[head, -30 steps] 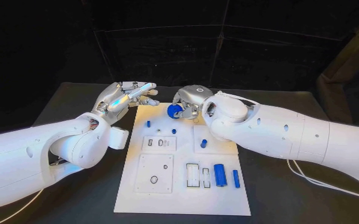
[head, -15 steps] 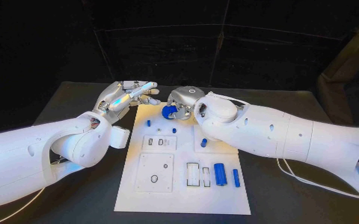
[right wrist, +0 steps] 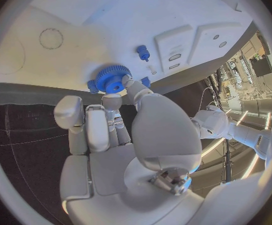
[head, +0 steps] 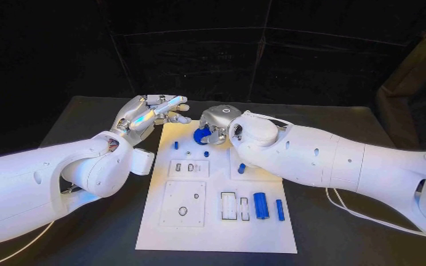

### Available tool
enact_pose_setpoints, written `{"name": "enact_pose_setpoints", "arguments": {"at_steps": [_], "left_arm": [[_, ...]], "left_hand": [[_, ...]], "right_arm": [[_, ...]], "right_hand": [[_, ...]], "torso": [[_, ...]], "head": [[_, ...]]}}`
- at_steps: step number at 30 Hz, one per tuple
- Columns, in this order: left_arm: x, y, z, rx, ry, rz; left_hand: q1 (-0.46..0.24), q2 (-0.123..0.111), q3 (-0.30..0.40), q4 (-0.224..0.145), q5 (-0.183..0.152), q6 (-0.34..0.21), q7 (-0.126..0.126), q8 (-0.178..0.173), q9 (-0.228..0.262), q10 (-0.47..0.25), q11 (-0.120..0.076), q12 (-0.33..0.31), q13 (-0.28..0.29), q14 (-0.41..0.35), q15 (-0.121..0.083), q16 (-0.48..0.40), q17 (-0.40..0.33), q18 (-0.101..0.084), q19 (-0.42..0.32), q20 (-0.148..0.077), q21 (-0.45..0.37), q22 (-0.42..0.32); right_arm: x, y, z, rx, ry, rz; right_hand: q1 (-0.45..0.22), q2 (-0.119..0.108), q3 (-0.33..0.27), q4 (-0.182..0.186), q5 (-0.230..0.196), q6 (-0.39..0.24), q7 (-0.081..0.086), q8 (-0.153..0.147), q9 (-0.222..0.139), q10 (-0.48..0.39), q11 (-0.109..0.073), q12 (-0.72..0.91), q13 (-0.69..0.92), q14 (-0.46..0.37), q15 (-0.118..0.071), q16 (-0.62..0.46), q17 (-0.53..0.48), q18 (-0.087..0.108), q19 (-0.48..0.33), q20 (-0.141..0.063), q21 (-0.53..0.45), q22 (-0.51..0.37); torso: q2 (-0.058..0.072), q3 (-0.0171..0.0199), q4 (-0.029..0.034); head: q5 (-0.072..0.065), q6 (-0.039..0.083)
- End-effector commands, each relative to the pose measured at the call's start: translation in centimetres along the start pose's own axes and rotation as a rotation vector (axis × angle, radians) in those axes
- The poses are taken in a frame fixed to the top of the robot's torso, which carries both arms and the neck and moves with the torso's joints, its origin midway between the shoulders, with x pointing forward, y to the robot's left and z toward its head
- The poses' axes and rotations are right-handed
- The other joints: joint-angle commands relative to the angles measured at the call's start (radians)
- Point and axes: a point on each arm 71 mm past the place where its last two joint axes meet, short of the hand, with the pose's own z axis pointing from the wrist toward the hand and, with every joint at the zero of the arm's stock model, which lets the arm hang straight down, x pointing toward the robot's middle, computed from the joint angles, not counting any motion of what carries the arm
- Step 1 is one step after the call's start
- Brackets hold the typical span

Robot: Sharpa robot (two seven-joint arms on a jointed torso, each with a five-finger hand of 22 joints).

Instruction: Assemble the parts on the task board

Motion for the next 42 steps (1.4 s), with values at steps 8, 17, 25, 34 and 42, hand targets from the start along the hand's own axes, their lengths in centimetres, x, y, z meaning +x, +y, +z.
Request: {"name": "enact_pose_setpoints", "arguments": {"at_steps": [8, 17, 25, 34, 42], "left_arm": [[0.2, -0.1, 0.1, 0.007, 0.015, -0.004], [0.2, -0.1, 0.0, 0.005, 0.015, -0.004], [0.1, -0.1, 0.0, 0.004, 0.013, -0.003], [0.0, -0.1, 0.0, 0.003, 0.011, -0.002], [-0.2, -0.1, 0.0, 0.003, 0.007, 0.0]], "left_hand": [[0.001, 0.008, 0.001, -0.003, 0.002, -0.001, 0.009, -0.006, 0.0, 0.0, 0.003, -0.005, -0.001, -0.007, 0.002, -0.003, 0.001, 0.013, 0.0, 0.005, -0.006, -0.002], [0.001, 0.008, 0.001, -0.003, 0.002, -0.001, 0.009, -0.006, 0.0, 0.0, 0.003, -0.005, -0.001, -0.007, 0.002, -0.003, 0.001, 0.013, 0.0, 0.005, -0.006, -0.002], [0.002, 0.009, 0.002, -0.004, 0.002, -0.001, 0.009, -0.006, 0.0, 0.0, 0.003, -0.007, -0.001, -0.008, 0.002, -0.005, 0.002, 0.013, -0.001, 0.005, -0.007, -0.002], [0.002, 0.009, 0.002, -0.005, 0.002, -0.001, 0.009, -0.007, 0.0, 0.0, 0.003, -0.007, -0.002, -0.008, 0.002, -0.005, 0.002, 0.013, -0.001, 0.006, -0.007, -0.003], [0.003, 0.009, 0.002, -0.005, 0.002, -0.001, 0.009, -0.007, 0.0, 0.0, 0.004, -0.008, -0.002, -0.008, 0.002, -0.006, 0.003, 0.013, -0.001, 0.006, -0.007, -0.003]], "right_arm": [[-0.2, -0.1, 0.2, 0.012, -0.025, -0.021], [0.0, -0.3, 0.2, 0.014, 0.002, -0.018], [0.2, -0.7, -0.1, 0.025, 0.029, -0.009], [-0.6, -1.5, -0.6, 0.019, -0.083, 0.04], [-2.1, -4.4, -4.0, -0.055, -0.262, 0.204]], "right_hand": [[-0.037, -0.025, 0.004, 0.008, -0.035, -0.09, 0.017, -0.057, -0.001, -0.059, 0.014, -0.087, -0.078, 0.026, 0.015, -0.021, -0.017, -0.007, -0.021, 0.014, -0.011, -0.025], [-0.179, -0.035, -0.104, 0.12, -0.034, -0.107, 0.028, -0.075, 0.005, -0.069, 0.028, -0.093, -0.089, 0.024, 0.027, -0.03, -0.023, -0.004, -0.031, 0.026, -0.02, -0.04], [-0.208, -0.008, -0.192, 0.18, 0.044, -0.087, 0.025, -0.07, 0.008, -0.058, 0.026, -0.053, -0.051, 0.025, 0.027, -0.029, -0.017, -0.004, -0.029, 0.027, -0.019, -0.036], [-0.167, 0.022, -0.263, 0.199, 0.12, -0.076, 0.022, -0.072, 0.006, -0.031, 0.023, 0.004, 0.005, 0.032, 0.024, -0.013, 0.009, -0.008, -0.015, 0.024, -0.008, -0.014], [-0.047, 0.039, -0.274, 0.14, 0.105, -0.095, 0.026, -0.092, 0.004, 0.001, 0.025, 0.068, 0.071, 0.036, 0.026, -0.001, 0.028, -0.011, -0.006, 0.027, 0.004, 0.006]], "torso": [[0.0, 0.0003, -0.0004], [-0.001, 0.0, 0.0009], [0.0, 0.0004, -0.0004], [-0.001, 0.0005, 0.0001], [-0.004, 0.0018, -0.0092]], "head": [[-0.001, 0.001], [-0.001, 0.001], [-0.001, 0.001], [-0.004, 0.003], [-0.009, 0.011]]}}
